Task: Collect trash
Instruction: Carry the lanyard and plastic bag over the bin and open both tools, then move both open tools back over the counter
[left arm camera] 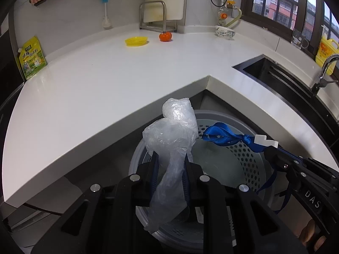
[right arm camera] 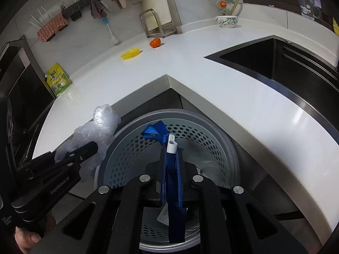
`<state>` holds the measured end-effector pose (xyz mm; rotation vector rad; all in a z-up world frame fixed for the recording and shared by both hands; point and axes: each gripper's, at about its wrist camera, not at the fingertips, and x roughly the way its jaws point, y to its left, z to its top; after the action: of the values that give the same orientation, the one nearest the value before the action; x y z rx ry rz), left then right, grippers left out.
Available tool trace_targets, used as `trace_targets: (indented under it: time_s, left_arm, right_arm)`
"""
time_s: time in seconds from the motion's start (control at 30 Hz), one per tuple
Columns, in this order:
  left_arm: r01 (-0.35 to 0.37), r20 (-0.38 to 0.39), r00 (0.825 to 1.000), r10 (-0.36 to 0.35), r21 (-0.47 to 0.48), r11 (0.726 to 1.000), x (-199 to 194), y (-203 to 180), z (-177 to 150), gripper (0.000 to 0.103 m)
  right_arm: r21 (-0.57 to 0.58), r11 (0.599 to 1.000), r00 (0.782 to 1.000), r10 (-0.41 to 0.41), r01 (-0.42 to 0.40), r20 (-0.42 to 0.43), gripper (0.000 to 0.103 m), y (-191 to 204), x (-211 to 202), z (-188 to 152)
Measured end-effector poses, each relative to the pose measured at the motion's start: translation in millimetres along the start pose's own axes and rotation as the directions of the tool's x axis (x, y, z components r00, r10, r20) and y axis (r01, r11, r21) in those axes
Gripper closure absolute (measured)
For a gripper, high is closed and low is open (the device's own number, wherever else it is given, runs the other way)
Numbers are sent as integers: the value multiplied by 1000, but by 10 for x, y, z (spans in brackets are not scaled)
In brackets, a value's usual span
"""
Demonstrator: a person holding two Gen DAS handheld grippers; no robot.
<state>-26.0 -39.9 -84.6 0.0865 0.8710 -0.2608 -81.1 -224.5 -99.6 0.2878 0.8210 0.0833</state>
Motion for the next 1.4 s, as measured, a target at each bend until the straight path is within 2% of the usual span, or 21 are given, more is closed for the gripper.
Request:
trace_targets:
  time_s: [0.27,0.57,0.63,0.67,0.7,0.73,0.77,0.8,1.23,1.4]
  left_arm:
    - [-22,-32,999,22,-4,1000,128,24,-55,82]
    - [-16,-77,997,15,-10,1000,262,15,-117,79]
    - [-18,-79,997,17,-17,1000,270,25,-110,72]
    - [-21,-81,997,19,-21,1000,273,31,-110,69]
    - [-22,-81,996,20,-26,999,274,38,-110,60]
    - [-24,-79,997,22,-31,999,269,49,-115,48]
    - [-31,-73,997,29,-35,999,259,57,-115,42]
    - [-37,-66,997,34,-37,999,252,61,-117,36]
    - [-50,-63,997,47,-34,998,228,55,-114,34]
    - [-48,-62,997,46,-35,998,218,52,-108,34]
  right_arm:
    - [-8,1000,999,-21,21,-48,94,9,171,-46]
    - [-10,999,994,-39,38,-106,94,0,405,-127]
    - [-11,999,994,-39,38,-106,93,-8,417,-132]
    - [-11,999,994,-40,39,-104,88,-12,416,-130]
    - [-9,999,994,-46,45,-98,78,-20,406,-128]
    - [-5,999,995,-49,49,-89,73,-33,390,-125]
    - [-1,999,996,-50,50,-80,68,-45,372,-124]
    - [3,999,996,-51,51,-72,67,-56,355,-121]
    - [15,999,997,-51,52,-66,67,-96,319,-104]
    - [16,998,996,-51,53,-66,64,-100,313,-117]
